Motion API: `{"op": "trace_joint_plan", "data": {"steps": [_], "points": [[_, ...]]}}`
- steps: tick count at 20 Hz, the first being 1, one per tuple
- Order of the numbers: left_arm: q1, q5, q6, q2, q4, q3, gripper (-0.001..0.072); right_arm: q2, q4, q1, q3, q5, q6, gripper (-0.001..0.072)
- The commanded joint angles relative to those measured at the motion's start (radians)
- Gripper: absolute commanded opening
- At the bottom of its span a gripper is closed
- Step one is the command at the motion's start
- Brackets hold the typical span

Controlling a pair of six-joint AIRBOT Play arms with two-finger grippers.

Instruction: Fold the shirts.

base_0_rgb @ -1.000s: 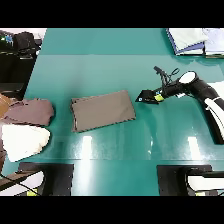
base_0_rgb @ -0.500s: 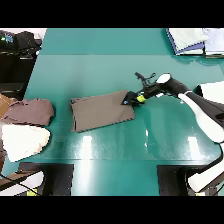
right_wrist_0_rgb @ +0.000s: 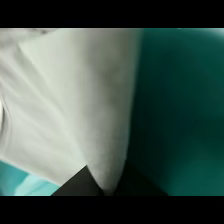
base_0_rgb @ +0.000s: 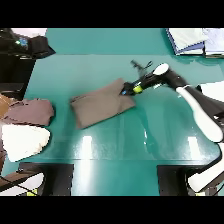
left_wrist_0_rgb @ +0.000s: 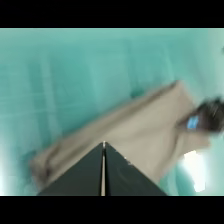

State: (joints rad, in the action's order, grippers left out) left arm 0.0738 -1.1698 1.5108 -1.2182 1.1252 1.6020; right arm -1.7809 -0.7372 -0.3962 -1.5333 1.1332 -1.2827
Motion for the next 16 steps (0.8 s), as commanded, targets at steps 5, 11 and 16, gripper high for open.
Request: {"op": "trace_joint_plan", "data": {"steps": [5,11,16], "points": [[0.175,0.181,0.0,-0.002,-0.005,-0.024,0.0027,0.253,-0.15,0.556,-0.011,0.019,-0.046,0.0018],[0.219,0.227,0.0,-0.002,-0.014,-0.024,0.0027,0.309,-0.145,0.961,-0.011,0.026,-0.046,0.0018],[0.219,0.239,0.001,-0.002,-0.014,-0.024,0.0027,0.308,-0.144,1.065,-0.017,0.018,-0.045,0.0018]]}}
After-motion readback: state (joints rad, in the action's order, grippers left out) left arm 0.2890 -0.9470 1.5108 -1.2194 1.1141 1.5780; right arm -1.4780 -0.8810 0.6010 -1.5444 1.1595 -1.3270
